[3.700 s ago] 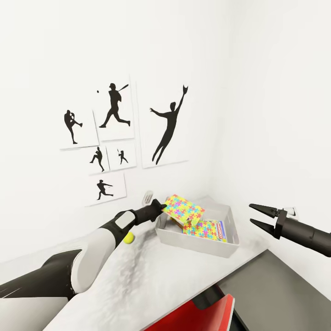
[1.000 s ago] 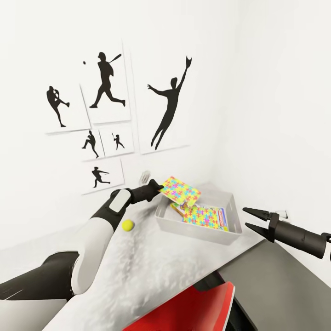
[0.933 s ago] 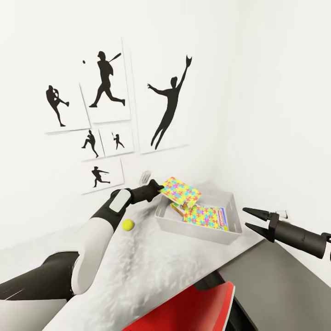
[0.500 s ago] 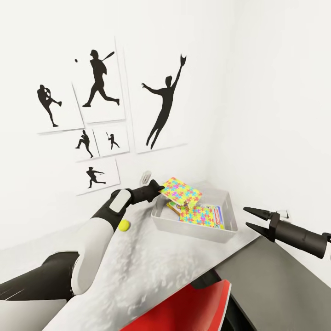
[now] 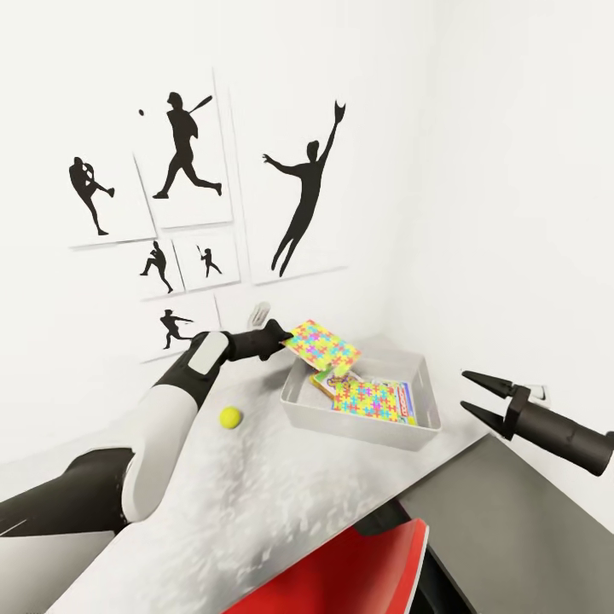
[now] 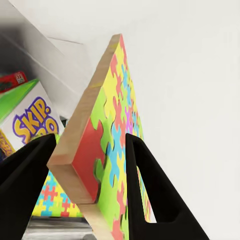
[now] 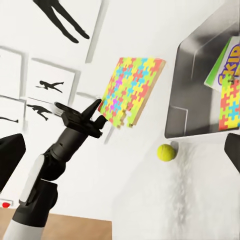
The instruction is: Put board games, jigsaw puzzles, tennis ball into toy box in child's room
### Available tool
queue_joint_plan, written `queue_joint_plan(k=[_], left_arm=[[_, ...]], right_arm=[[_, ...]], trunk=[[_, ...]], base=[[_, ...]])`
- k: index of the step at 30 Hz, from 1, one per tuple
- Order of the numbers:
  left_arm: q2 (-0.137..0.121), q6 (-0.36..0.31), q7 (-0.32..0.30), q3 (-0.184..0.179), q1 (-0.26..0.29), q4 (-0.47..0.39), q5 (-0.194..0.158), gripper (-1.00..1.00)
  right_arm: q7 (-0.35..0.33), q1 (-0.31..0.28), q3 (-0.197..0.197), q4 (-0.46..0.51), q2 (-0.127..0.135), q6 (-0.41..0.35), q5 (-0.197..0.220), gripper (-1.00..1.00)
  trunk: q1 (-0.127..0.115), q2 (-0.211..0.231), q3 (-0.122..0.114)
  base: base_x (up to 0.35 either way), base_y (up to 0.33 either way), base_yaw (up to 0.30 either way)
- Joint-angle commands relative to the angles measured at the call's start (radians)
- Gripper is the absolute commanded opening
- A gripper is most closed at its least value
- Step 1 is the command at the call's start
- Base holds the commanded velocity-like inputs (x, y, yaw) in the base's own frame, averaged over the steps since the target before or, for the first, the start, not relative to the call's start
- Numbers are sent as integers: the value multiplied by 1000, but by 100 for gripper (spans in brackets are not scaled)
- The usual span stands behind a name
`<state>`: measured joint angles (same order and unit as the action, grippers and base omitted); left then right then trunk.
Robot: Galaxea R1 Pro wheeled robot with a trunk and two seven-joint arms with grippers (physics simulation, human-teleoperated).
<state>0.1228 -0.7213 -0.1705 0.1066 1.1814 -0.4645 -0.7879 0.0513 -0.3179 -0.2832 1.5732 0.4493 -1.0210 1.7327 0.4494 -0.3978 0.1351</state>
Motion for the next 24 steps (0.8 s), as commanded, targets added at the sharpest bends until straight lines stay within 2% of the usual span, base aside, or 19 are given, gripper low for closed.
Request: queue_joint_plan(k=[1, 4, 9, 12, 16, 17, 24], left_arm=[[-5, -13, 3, 8, 1, 0, 1, -100], [-5, -29, 18, 8, 2, 0, 4, -100], [6, -58, 19, 8, 12, 1, 5, -100], [23, -74, 20, 8, 16, 5, 1, -100], [46, -52, 22, 7, 17, 25, -2, -100], [52, 20, 22, 7, 18, 54, -2, -100], [52, 183, 61, 7, 20, 139, -2, -100]], right_arm=[[5, -1, -7, 0, 0, -4, 5, 100], [4, -1, -21, 1, -1, -7, 5, 100], [1, 0, -21, 3, 0, -18, 6, 100], [1, 0, -21, 4, 0, -22, 7, 100], [0, -1, -22, 6, 8, -26, 8, 100], [-1, -1, -22, 7, 8, -26, 8, 100], [0, -1, -20, 14, 6, -26, 8, 100]], trunk=[[1, -2, 2], [1, -2, 2], [1, -2, 2], [1, -2, 2], [1, -2, 2], [1, -2, 2], [1, -2, 2]], base=[[0, 0, 0], [0, 0, 0], [0, 0, 0], [0, 0, 0], [0, 0, 0], [0, 0, 0], [0, 0, 0]])
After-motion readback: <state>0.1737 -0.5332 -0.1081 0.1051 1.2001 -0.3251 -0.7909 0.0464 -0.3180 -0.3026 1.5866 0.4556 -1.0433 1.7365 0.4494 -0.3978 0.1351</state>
